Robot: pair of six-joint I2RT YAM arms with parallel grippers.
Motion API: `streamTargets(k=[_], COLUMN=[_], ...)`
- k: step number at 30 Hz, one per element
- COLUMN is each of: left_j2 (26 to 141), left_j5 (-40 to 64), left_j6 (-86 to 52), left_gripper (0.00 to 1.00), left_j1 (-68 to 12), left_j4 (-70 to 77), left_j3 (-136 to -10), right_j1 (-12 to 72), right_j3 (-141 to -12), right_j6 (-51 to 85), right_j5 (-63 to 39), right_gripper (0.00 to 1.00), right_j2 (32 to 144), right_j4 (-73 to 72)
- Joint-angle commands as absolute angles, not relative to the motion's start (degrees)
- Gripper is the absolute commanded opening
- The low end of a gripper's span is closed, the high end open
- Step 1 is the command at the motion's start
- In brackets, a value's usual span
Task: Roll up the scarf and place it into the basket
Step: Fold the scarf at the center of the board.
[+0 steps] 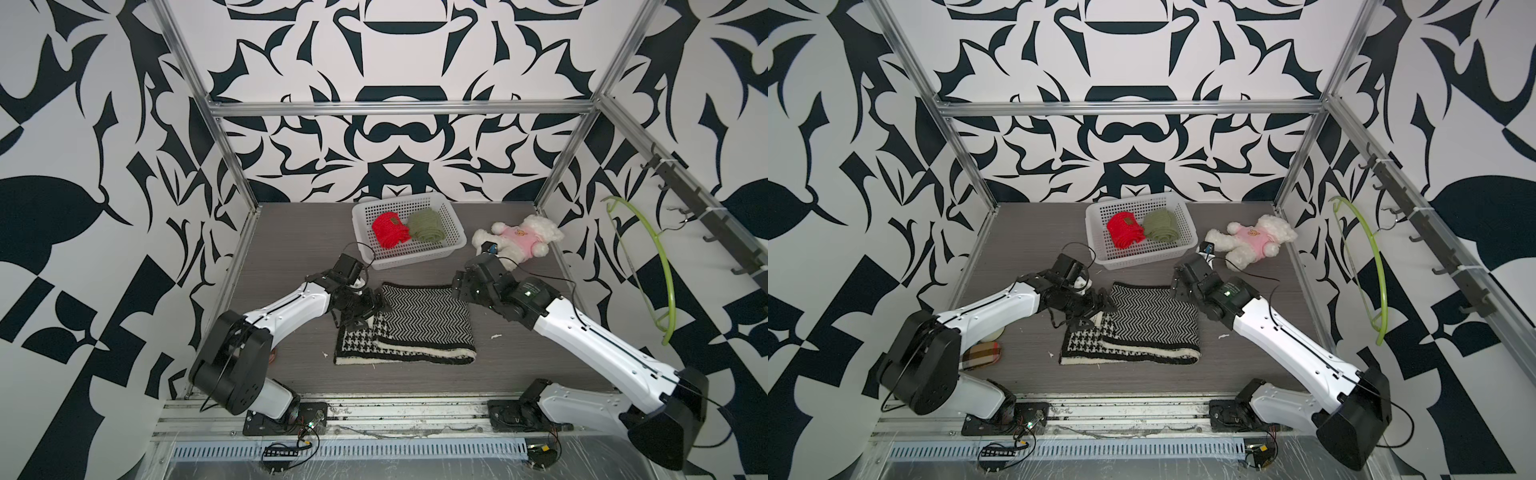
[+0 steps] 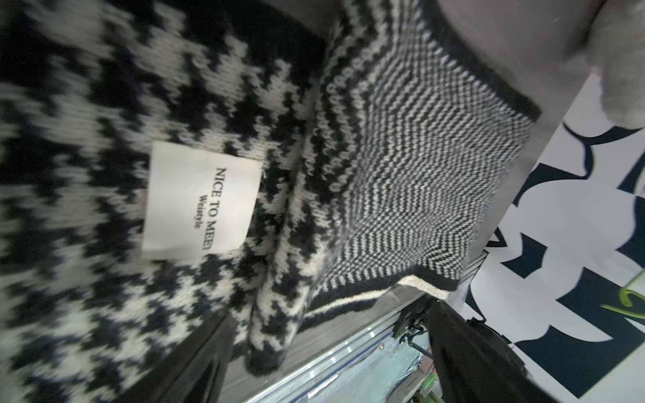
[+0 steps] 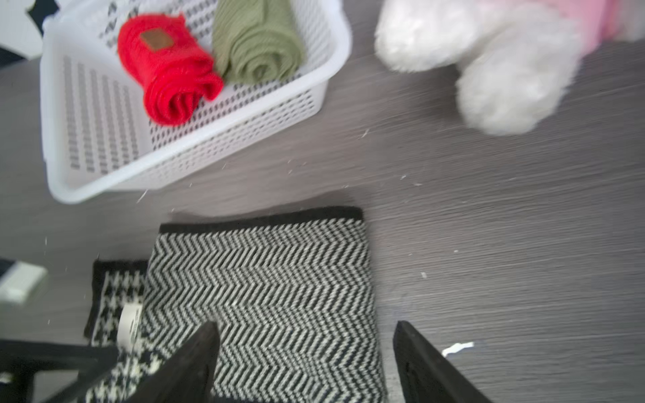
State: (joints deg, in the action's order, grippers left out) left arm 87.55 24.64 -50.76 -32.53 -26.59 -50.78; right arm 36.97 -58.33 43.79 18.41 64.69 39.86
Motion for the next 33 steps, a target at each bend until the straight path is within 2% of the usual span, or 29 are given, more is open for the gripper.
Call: streamTargets(k=[1, 3, 4, 5, 6, 13, 21, 23, 28, 33], left_j2=[92.47, 95.25, 95.93, 95.86, 94.71, 80.43, 68.56, 66.77, 64.5, 65.23], left_j5=[23.0, 22.52, 22.84, 22.91, 22.75, 13.23, 7.58, 5.67, 11.49, 12.29], left_j6=[-51.31, -50.91, -50.72, -50.91, -51.08, -48.8, -49.89, -49.37, -47.77, -47.13], left_gripper=[0.81, 0.56, 0.38, 0.14, 0.0, 0.0, 0.0, 0.0, 0.0, 0.0], left_j1=[-34.79, -36.17, -36.42, -36.52, -36.69, -40.99, -40.83, -38.87, -30.6, -28.29], left_j4=[-25.03, -25.48, -25.57, -25.81, -26.01, -41.64, -46.54, -47.64, -44.62, -43.85], left_j3=[-52.74, -53.93, -54.41, -54.68, -54.99, -65.97, -62.72, -60.77, -53.31, -49.61], right_j1=[36.0, 35.65, 35.51, 35.47, 35.34, 34.39, 34.19, 34.26, 34.26, 34.28], right_j3=[-57.91, -57.58, -57.29, -56.81, -56.46, -54.97, -55.11, -55.01, -55.33, -55.5], right_j6=[42.32, 42.22, 42.35, 42.32, 42.4, 41.76, 39.75, 39.58, 39.42, 38.56], right_j5=[18.35, 18.44, 18.46, 18.53, 18.57, 18.89, 12.13, 9.91, 6.39, 4.31], right_gripper=[0.81, 0.8, 0.8, 0.8, 0.8, 0.79, 0.8, 0.8, 0.79, 0.79], right_j2=[62.72, 62.26, 62.0, 61.56, 61.2, 61.44, 68.24, 70.15, 73.06, 74.49], right_j4=[39.9, 40.15, 40.25, 40.09, 40.06, 39.38, 35.17, 33.75, 32.44, 32.02])
